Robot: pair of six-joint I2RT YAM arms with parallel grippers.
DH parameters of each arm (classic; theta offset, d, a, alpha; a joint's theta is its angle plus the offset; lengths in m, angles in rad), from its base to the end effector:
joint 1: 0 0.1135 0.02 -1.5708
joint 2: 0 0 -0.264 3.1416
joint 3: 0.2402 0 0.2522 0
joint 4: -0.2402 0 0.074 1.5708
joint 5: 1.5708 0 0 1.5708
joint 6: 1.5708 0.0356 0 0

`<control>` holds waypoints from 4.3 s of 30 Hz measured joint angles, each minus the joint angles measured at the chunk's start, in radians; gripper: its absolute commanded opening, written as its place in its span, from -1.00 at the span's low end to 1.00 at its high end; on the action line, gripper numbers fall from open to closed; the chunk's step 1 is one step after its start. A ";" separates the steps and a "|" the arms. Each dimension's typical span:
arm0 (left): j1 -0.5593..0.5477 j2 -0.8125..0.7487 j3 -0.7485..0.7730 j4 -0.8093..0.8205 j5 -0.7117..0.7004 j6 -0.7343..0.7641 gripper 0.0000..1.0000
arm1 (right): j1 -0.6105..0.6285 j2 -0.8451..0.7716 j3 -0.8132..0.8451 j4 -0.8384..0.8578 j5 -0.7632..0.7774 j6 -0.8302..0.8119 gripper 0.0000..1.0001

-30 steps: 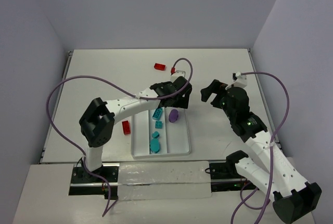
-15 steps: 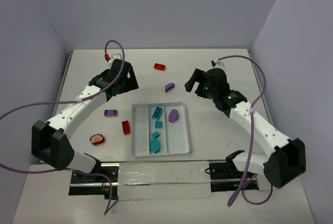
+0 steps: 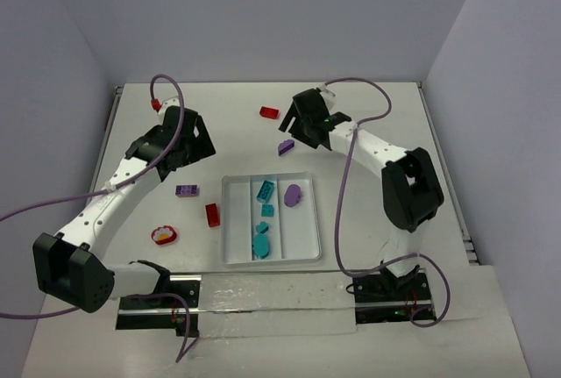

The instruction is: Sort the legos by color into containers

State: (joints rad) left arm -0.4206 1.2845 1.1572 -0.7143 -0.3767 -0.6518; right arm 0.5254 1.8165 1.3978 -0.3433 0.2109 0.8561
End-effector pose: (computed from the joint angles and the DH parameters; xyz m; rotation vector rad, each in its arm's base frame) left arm 0.2494 -0.0972 0.3153 -0.4375 2.2969 -0.0726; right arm 0.3594 0.1998 0.2497 0.4925 2.3035 0.4497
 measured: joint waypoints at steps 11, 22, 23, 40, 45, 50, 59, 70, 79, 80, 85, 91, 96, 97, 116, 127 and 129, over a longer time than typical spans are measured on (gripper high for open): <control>0.004 -0.012 -0.026 0.006 0.035 0.001 0.82 | 0.005 0.215 0.176 -0.098 0.061 0.048 0.37; 0.004 -0.012 -0.037 0.012 0.058 0.002 0.82 | 0.038 0.348 0.272 -0.144 0.068 0.044 0.32; 0.004 -0.012 -0.037 0.012 0.059 0.002 0.81 | 0.041 0.352 0.273 -0.147 0.068 0.044 0.30; 0.004 -0.028 -0.052 0.014 0.068 0.005 0.82 | 0.056 0.363 0.279 -0.158 0.095 0.037 -0.48; 0.004 -0.032 -0.053 0.015 0.071 0.005 0.82 | 0.062 0.357 0.277 -0.157 0.100 0.028 -0.97; 0.004 -0.049 -0.058 0.016 0.070 0.005 0.82 | 0.064 0.318 0.237 -0.149 0.101 0.009 -1.00; 0.004 -0.058 -0.071 0.018 0.070 0.004 0.81 | 0.075 0.123 0.131 -0.100 0.085 -0.053 -1.00; 0.005 -0.061 -0.072 0.020 0.056 0.001 0.82 | 0.167 -0.251 -0.227 0.011 0.091 -0.120 -1.00; 0.006 -0.061 -0.073 0.022 0.051 -0.005 0.82 | 0.230 -0.448 -0.525 0.000 0.100 -0.096 -1.00; 0.006 -0.061 -0.073 0.023 0.052 -0.006 0.82 | 0.236 -0.453 -0.532 0.000 0.100 -0.092 -1.00; 0.006 -0.059 -0.074 0.023 0.052 -0.015 0.82 | 0.273 -0.459 -0.542 0.000 0.105 -0.074 -1.00; 0.006 -0.055 -0.075 0.023 0.049 -0.025 0.82 | 0.333 -0.454 -0.541 0.000 0.117 -0.061 -0.99; 0.010 -0.039 -0.080 0.016 0.033 -0.052 0.82 | 0.380 -0.443 -0.542 -0.002 0.120 -0.054 -0.98; 0.011 -0.036 -0.081 0.012 0.028 -0.059 0.82 | 0.386 -0.443 -0.542 -0.004 0.121 -0.051 -0.98; 0.169 0.060 -0.176 -0.070 -0.010 -0.362 0.87 | 0.404 -0.443 -0.601 -0.009 0.134 -0.016 -0.09; 0.204 0.129 -0.237 -0.029 0.113 -0.488 0.74 | 0.408 -0.450 -0.597 -0.019 0.150 -0.024 0.38; 0.206 0.140 -0.241 -0.024 0.122 -0.524 0.70 | 0.408 -0.462 -0.594 -0.029 0.156 -0.028 0.39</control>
State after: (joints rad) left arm -0.2141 1.4243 0.9161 -0.7383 -0.2549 -1.1762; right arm 0.9337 1.3544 0.8041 -0.3720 0.3670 0.8282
